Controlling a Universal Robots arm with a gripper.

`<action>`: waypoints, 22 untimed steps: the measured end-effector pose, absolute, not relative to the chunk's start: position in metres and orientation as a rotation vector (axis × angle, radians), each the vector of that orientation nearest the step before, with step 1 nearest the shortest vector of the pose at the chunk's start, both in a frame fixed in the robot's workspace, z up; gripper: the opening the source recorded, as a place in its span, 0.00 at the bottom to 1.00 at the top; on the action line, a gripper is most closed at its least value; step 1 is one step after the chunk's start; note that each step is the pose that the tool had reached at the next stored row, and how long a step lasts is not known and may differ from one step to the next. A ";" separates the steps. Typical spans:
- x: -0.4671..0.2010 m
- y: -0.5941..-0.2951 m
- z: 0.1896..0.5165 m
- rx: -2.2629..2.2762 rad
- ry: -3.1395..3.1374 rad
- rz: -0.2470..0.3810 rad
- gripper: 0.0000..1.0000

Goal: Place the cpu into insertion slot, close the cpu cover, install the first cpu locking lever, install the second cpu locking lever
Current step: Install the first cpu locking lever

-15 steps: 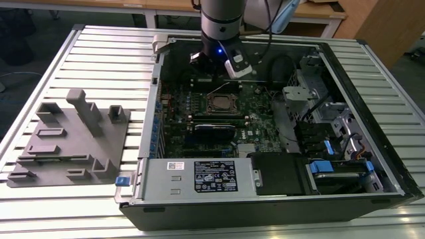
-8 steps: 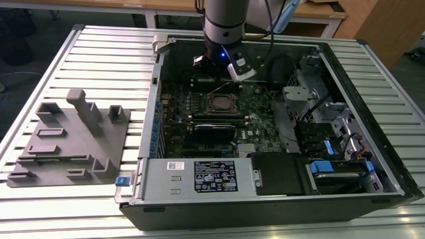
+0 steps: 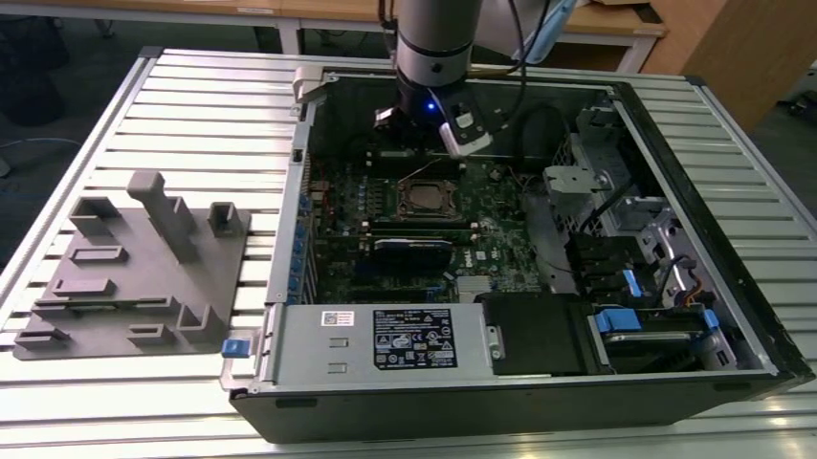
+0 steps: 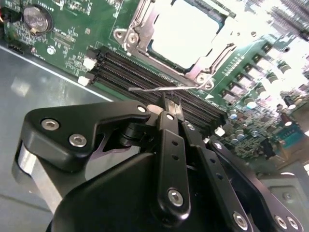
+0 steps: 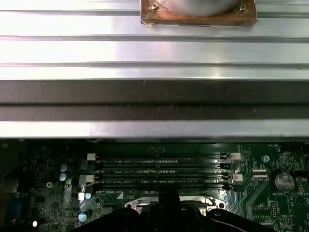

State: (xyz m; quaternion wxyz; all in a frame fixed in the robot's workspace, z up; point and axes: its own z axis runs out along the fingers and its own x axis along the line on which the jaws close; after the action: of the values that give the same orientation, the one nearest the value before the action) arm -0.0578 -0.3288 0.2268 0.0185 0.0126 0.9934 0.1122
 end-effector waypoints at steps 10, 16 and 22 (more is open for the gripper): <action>-0.051 -0.328 0.224 0.042 3.086 0.329 0.11; -0.051 -0.328 0.216 0.044 3.086 0.328 0.11; -0.050 -0.328 0.215 0.044 3.086 0.328 0.11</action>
State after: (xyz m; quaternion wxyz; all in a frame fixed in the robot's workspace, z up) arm -0.0504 -0.3276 0.2150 0.0188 0.0143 0.9941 0.1058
